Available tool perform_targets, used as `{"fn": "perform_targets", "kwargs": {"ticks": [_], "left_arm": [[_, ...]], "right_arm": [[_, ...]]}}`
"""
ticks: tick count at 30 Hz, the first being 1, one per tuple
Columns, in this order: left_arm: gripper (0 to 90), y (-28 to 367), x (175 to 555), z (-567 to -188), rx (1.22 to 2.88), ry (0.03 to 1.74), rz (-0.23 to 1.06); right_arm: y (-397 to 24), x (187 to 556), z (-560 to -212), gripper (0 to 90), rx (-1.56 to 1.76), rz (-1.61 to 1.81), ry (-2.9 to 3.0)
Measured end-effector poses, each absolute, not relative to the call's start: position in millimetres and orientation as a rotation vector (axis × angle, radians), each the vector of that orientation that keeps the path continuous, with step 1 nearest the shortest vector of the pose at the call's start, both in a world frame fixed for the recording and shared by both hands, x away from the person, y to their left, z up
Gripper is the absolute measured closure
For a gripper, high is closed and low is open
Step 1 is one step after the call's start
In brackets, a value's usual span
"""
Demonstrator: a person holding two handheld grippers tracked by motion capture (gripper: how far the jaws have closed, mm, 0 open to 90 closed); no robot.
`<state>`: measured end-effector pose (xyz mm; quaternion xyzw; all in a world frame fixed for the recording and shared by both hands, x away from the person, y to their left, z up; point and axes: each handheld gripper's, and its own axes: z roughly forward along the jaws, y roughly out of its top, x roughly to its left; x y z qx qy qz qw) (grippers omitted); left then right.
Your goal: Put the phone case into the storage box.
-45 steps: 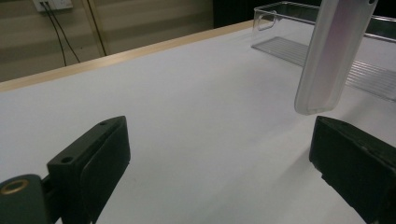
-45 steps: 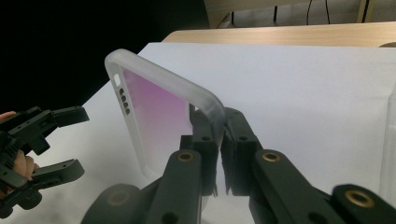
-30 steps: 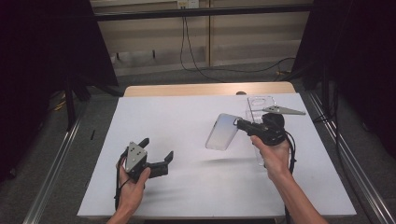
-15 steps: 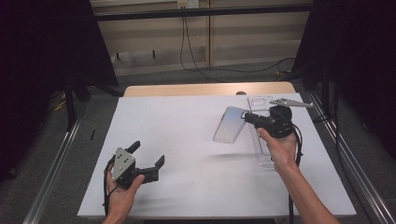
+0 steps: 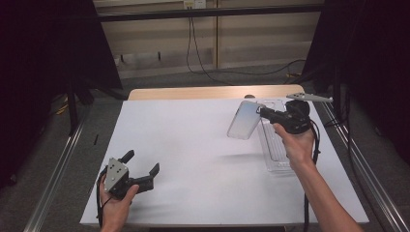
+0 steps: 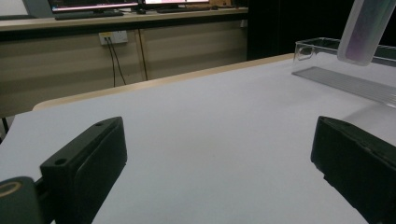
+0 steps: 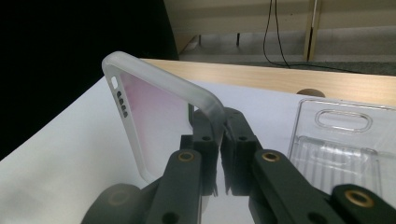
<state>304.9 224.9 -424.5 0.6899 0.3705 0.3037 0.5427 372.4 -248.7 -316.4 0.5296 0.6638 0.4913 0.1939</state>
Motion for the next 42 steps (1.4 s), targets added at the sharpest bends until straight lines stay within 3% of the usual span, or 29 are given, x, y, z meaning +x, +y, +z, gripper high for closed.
{"fn": "perform_targets", "kwargs": {"ticks": [42], "left_arm": [[3.0, 223.9, 307.8, -431.5, 1.657, 0.954, 0.691]], "right_arm": [[-313.9, 401.8, -291.4, 85.0, 1.518, 1.234, 1.671]]}}
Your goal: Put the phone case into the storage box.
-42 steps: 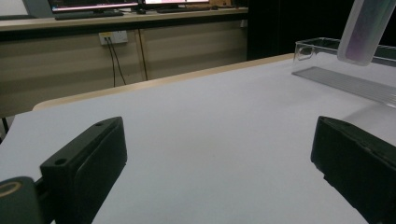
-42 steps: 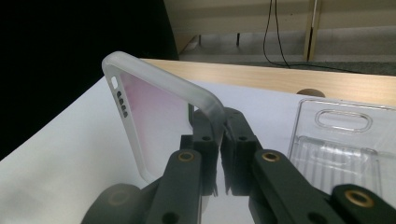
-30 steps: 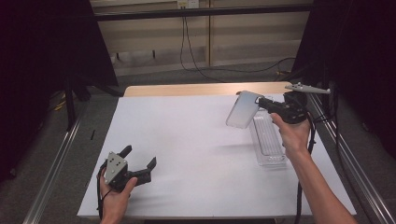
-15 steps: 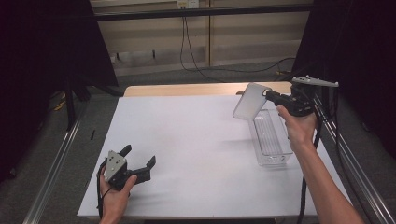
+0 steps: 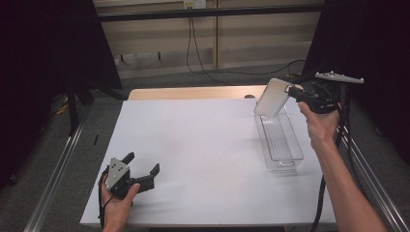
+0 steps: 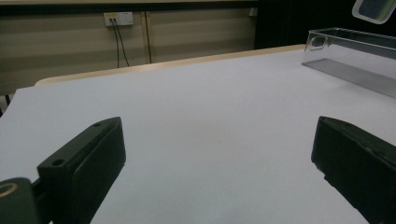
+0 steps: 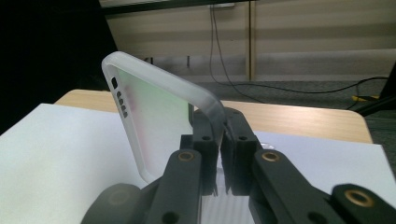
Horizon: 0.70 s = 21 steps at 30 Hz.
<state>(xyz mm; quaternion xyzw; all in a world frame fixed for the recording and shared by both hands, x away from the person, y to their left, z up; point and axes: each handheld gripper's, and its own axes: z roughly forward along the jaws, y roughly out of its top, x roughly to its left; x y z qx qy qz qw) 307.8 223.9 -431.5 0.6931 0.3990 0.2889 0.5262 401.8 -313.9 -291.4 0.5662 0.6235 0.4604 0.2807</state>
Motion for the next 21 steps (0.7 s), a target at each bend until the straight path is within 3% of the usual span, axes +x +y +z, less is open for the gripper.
{"fn": "perform_targets", "kwargs": {"ticks": [21], "left_arm": [[3.1, 223.6, 309.6, -433.0, 1.675, 0.954, 0.685]], "right_arm": [[-321.4, 430.4, -305.5, 85.0, 1.464, 1.095, 1.684]]}}
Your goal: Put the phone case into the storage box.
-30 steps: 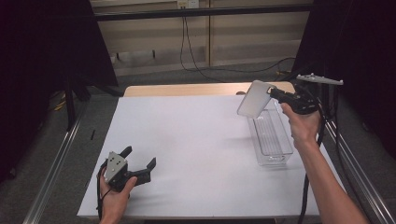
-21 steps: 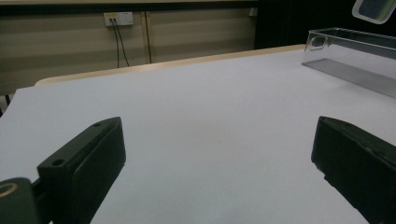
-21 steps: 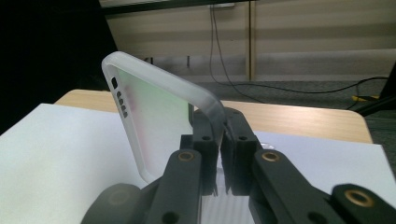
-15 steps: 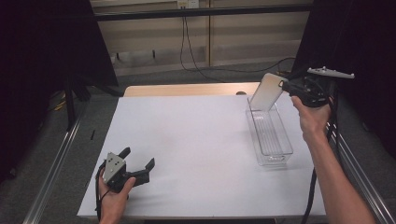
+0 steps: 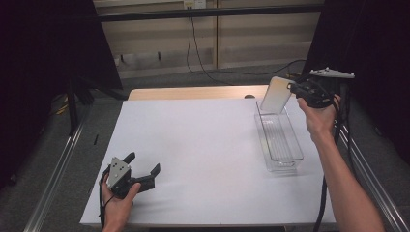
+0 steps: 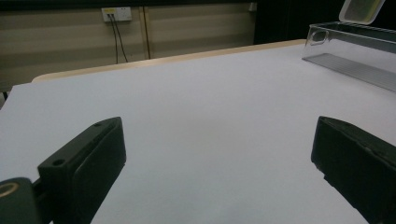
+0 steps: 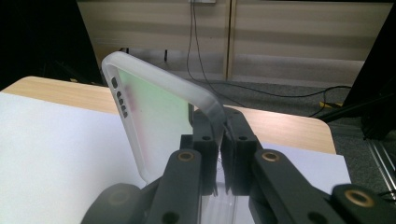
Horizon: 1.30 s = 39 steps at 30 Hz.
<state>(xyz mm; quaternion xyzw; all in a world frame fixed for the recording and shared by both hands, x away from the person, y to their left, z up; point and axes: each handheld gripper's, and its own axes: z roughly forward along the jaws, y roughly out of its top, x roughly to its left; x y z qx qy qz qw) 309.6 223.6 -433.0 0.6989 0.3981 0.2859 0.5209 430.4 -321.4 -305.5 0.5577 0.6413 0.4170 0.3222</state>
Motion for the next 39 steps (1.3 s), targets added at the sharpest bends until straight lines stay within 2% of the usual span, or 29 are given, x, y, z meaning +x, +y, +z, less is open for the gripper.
{"fn": "perform_targets", "kwargs": {"ticks": [39], "left_arm": [[3.1, 227.9, 311.3, -431.7, 1.66, 0.969, 0.699]], "right_arm": [[-316.1, 473.8, -352.4, 85.0, 1.473, 0.961, 1.731]]}}
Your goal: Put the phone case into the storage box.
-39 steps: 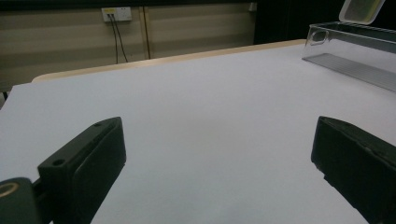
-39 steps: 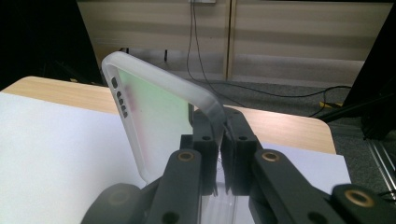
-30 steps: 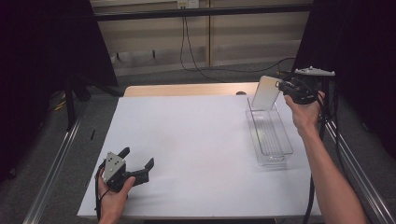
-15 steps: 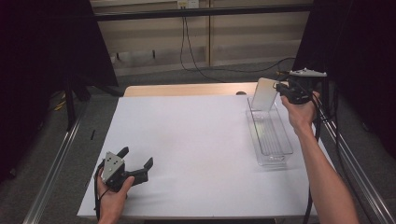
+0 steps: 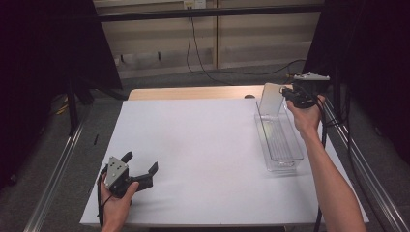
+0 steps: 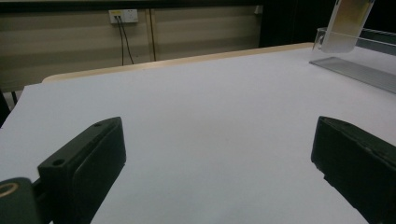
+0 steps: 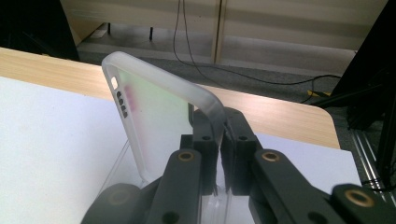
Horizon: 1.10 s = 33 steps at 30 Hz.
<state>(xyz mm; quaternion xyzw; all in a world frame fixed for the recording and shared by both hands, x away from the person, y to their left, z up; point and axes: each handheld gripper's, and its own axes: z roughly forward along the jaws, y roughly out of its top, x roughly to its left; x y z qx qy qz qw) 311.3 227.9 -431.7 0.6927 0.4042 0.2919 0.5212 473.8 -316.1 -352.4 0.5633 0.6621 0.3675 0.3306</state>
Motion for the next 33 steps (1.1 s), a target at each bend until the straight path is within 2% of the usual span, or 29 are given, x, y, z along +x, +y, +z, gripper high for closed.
{"fn": "perform_targets", "kwargs": {"ticks": [33], "left_arm": [[3.1, 223.7, 311.0, -432.5, 1.671, 0.95, 0.69]], "right_arm": [[-309.3, 486.1, -367.8, 85.1, 1.473, 0.874, 1.738]]}}
